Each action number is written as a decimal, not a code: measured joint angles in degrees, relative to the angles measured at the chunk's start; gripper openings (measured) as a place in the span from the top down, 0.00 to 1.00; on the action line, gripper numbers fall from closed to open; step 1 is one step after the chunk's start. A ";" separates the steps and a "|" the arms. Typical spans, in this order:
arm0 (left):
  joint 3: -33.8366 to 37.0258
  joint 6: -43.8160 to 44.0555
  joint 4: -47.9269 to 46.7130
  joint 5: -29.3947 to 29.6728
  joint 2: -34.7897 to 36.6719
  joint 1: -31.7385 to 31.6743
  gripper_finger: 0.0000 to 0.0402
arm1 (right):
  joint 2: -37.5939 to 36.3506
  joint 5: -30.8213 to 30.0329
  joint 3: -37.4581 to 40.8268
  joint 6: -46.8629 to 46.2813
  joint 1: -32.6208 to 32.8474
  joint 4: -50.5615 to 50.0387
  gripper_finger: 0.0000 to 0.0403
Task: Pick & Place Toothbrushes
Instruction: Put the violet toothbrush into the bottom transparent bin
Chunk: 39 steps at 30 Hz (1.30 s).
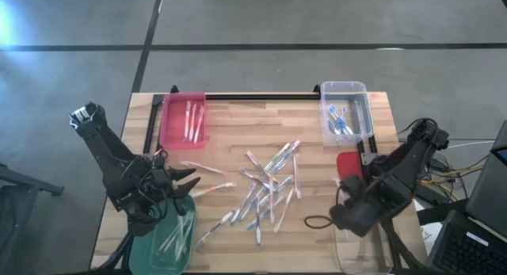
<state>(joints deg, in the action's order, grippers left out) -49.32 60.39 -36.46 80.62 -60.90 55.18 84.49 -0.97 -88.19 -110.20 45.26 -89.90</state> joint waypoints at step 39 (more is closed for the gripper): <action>0.00 0.01 -0.01 -0.01 0.00 -0.07 0.62 | 4.86 7.50 22.84 -17.13 10.51 31.41 0.94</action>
<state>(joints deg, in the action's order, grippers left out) -49.32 60.40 -36.47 80.61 -60.90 55.11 89.34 6.53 -65.36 -127.33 55.77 -58.49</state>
